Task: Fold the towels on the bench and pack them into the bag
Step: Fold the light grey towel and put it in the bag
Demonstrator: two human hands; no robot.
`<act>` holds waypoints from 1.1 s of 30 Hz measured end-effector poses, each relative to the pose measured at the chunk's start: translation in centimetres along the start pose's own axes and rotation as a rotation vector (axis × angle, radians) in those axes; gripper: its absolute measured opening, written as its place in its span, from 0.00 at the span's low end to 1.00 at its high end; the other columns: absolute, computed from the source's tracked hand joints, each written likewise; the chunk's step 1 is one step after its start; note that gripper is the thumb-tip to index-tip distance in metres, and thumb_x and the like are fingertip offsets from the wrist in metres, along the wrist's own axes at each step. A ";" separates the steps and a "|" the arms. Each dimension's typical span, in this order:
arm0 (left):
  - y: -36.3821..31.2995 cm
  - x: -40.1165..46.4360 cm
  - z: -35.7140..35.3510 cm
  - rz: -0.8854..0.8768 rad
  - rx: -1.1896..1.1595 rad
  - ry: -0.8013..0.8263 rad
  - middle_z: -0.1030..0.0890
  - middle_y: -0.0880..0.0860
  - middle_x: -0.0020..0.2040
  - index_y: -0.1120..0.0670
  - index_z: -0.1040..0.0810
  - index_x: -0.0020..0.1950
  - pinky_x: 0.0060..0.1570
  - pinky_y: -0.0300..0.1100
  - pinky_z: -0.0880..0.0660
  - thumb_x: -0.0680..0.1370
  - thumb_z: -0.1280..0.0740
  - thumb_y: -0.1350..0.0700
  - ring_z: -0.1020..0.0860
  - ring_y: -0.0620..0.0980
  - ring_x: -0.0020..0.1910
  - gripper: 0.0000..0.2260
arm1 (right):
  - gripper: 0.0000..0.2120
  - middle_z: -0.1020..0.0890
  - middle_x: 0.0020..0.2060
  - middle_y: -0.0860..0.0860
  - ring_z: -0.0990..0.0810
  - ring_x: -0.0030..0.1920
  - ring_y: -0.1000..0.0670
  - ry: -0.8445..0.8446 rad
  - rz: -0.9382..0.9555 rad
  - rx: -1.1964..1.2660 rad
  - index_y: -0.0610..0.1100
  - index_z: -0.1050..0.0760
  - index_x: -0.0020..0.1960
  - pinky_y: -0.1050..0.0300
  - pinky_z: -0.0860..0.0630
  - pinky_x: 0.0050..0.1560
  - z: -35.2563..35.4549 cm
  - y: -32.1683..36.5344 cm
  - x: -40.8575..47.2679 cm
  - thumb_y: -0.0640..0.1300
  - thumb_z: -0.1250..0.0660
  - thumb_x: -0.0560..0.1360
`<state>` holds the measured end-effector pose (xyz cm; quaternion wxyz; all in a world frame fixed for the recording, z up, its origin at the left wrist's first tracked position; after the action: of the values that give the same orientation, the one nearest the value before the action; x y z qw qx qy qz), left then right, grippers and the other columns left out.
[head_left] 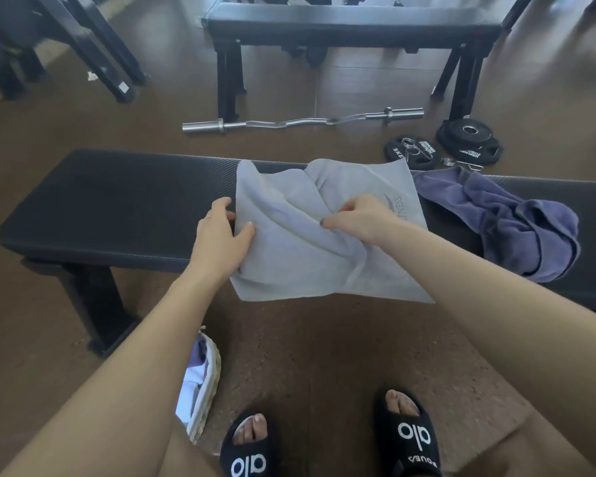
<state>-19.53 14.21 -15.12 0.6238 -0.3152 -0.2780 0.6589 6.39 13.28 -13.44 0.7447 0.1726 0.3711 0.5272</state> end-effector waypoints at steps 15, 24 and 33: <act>0.0 3.0 3.9 0.120 -0.545 -0.321 0.22 0.45 0.52 0.49 0.25 0.61 0.46 0.36 0.27 0.77 0.33 0.61 0.23 0.43 0.47 0.14 | 0.12 0.20 0.41 0.48 0.20 0.44 0.47 -0.086 0.134 0.432 0.45 0.19 0.50 0.50 0.20 0.50 -1.5 9.4 9.4 0.33 0.31 0.71; 2.6 3.7 3.5 0.254 -0.279 -0.138 0.25 0.47 0.56 0.54 0.35 0.73 0.63 0.51 0.26 0.81 0.33 0.46 0.24 0.51 0.59 0.24 | 0.10 0.21 0.40 0.47 0.21 0.42 0.46 -0.219 0.064 0.810 0.45 0.27 0.42 0.55 0.23 0.38 2.2 8.2 7.6 0.31 0.40 0.73; 1.1 2.3 2.1 0.130 0.147 -0.042 0.28 0.56 0.64 0.54 0.35 0.71 0.58 0.54 0.24 0.78 0.31 0.47 0.25 0.57 0.59 0.26 | 0.10 0.16 0.49 0.45 0.16 0.45 0.47 0.076 -0.115 0.743 0.43 0.23 0.58 0.56 0.19 0.45 0.6 0.0 2.9 0.40 0.31 0.77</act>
<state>-21.90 16.48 -14.75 0.5952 -0.2721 -0.2208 0.7231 7.27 15.98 -14.11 0.6456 0.3899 0.5734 0.3199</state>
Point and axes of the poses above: each hand's wrist, its own x-axis towards the middle knuckle, its own z-axis out of the back of the hand, y = z × x, the point moved 7 cm from there along x, towards the middle knuckle
